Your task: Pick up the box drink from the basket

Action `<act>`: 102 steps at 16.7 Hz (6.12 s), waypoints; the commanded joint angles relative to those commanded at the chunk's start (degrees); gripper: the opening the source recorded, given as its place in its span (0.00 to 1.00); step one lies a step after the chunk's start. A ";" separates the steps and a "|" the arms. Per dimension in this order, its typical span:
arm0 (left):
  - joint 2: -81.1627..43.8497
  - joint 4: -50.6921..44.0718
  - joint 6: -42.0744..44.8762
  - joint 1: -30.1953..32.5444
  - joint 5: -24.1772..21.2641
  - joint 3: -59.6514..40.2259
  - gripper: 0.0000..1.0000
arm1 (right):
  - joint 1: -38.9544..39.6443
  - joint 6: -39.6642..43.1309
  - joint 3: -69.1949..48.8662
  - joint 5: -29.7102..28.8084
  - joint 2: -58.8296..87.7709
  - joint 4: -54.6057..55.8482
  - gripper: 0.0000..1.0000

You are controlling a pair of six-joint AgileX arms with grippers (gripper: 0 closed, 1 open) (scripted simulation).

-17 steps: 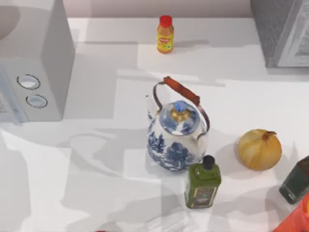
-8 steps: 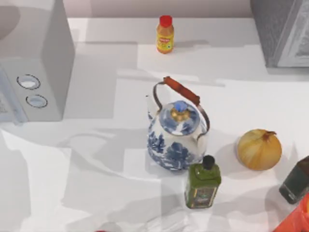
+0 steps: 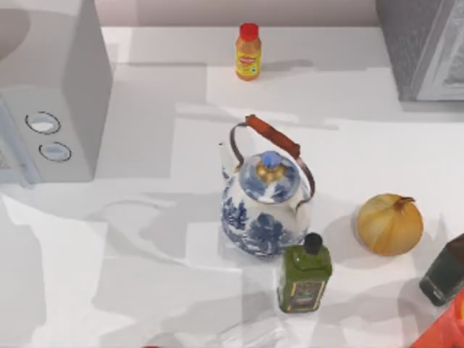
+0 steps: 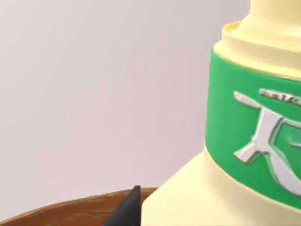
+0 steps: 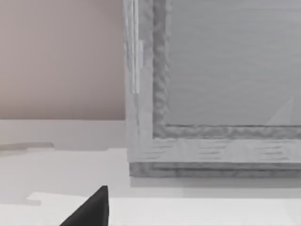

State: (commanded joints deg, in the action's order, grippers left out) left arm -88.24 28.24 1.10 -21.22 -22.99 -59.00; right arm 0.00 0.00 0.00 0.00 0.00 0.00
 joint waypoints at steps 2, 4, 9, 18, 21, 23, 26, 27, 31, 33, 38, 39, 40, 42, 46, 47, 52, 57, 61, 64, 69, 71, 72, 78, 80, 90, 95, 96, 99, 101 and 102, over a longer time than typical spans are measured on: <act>0.00 0.00 0.00 0.00 0.00 0.00 0.00 | 0.00 0.00 0.00 0.00 0.00 0.00 1.00; 0.00 0.00 0.00 0.00 0.00 0.00 0.00 | 0.00 0.00 0.00 0.00 0.00 0.00 1.00; 0.83 -0.44 0.13 -0.30 -0.04 -0.77 0.00 | 0.00 0.00 0.00 0.00 0.00 0.00 1.00; 6.13 -16.14 0.51 0.80 -0.72 -17.80 0.00 | 0.00 0.00 0.00 0.00 0.00 0.00 1.00; 5.02 -23.54 0.65 0.81 -0.54 -26.19 0.00 | 0.00 0.00 0.00 0.00 0.00 0.00 1.00; 2.93 -28.48 0.54 0.61 -0.20 -31.04 0.00 | 0.00 0.00 0.00 0.00 0.00 0.00 1.00; -0.31 -33.81 0.23 0.24 0.28 -36.02 0.00 | 0.00 0.00 0.00 0.00 0.00 0.00 1.00; -0.86 -34.58 0.16 0.17 0.36 -36.77 0.00 | 0.00 0.00 0.00 0.00 0.00 0.00 1.00; -0.79 -34.63 0.26 0.37 0.36 -36.74 0.00 | 0.00 0.00 0.00 0.00 0.00 0.00 1.00; -0.36 -34.68 0.20 0.54 0.58 -36.19 0.00 | 0.00 0.00 0.00 0.00 0.00 0.00 1.00; 9.71 -34.12 -0.12 3.42 3.80 -25.81 0.00 | 0.00 0.00 0.00 0.00 0.00 0.00 1.00; 13.16 -33.79 -0.13 4.24 4.66 -22.32 0.00 | 0.00 0.00 0.00 0.00 0.00 0.00 1.00; 16.96 -33.42 -0.13 5.10 5.56 -18.39 0.00 | 0.00 0.00 0.00 0.00 0.00 0.00 1.00; 25.41 -32.68 -0.16 6.87 7.43 -9.34 0.00 | 0.00 0.00 0.00 0.00 0.00 0.00 1.00; 44.39 -31.42 -0.35 10.53 11.35 12.13 0.00 | 0.00 0.00 0.00 0.00 0.00 0.00 1.00; 49.34 -31.12 -0.43 11.47 12.37 17.73 0.00 | 0.00 0.00 0.00 0.00 0.00 0.00 1.00; 72.73 -29.68 -0.83 16.50 17.83 43.12 0.00 | 0.00 0.00 0.00 0.00 0.00 0.00 1.00; 86.75 -28.40 -1.07 20.66 22.36 57.50 0.00 | 0.00 0.00 0.00 0.00 0.00 0.00 1.00; 88.24 -28.24 -1.10 21.22 22.99 59.00 0.00 | 0.00 0.00 0.00 0.00 0.00 0.00 1.00; 87.89 -28.24 -0.98 21.11 22.99 59.00 0.00 | 0.00 0.00 0.00 0.00 0.00 0.00 1.00; 78.85 -20.30 -0.42 28.70 31.93 57.27 0.00 | 0.00 0.00 0.00 0.00 0.00 0.00 1.00; 71.70 -13.98 0.18 34.37 38.93 55.49 0.00 | 0.00 0.00 0.00 0.00 0.00 0.00 1.00; 67.64 -10.43 0.52 37.53 42.88 54.46 0.00 | 0.00 0.00 0.00 0.00 0.00 0.00 1.00; 40.35 12.40 2.41 57.51 68.91 47.99 0.00 | 0.00 0.00 0.00 0.00 0.00 0.00 1.00; 31.91 19.22 2.86 63.43 76.87 46.16 0.00 | 0.00 0.00 0.00 0.00 0.00 0.00 1.00; 14.65 33.75 3.82 76.16 93.85 42.50 0.00 | 0.00 0.00 0.00 0.00 0.00 0.00 1.00; 12.42 35.92 3.78 75.23 92.15 42.98 0.00 | 0.00 0.00 0.00 0.00 0.00 0.00 1.00; 10.42 37.89 3.63 74.41 90.99 43.01 0.00 | 0.00 0.00 0.00 0.00 0.00 0.00 1.00; 1.86 45.82 2.87 70.40 87.02 43.15 0.00 | 0.00 0.00 0.00 0.00 0.00 0.00 1.00; -3.15 50.75 2.38 67.55 84.60 43.34 0.00 | 0.00 0.00 0.00 0.00 0.00 0.00 1.00; -4.79 52.37 2.19 66.44 83.66 43.42 0.00 | 0.00 0.00 0.00 0.00 0.00 0.00 1.00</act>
State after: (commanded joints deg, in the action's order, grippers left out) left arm -93.03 80.61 3.28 45.22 60.67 -15.58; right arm 0.00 0.00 0.00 0.00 0.00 0.00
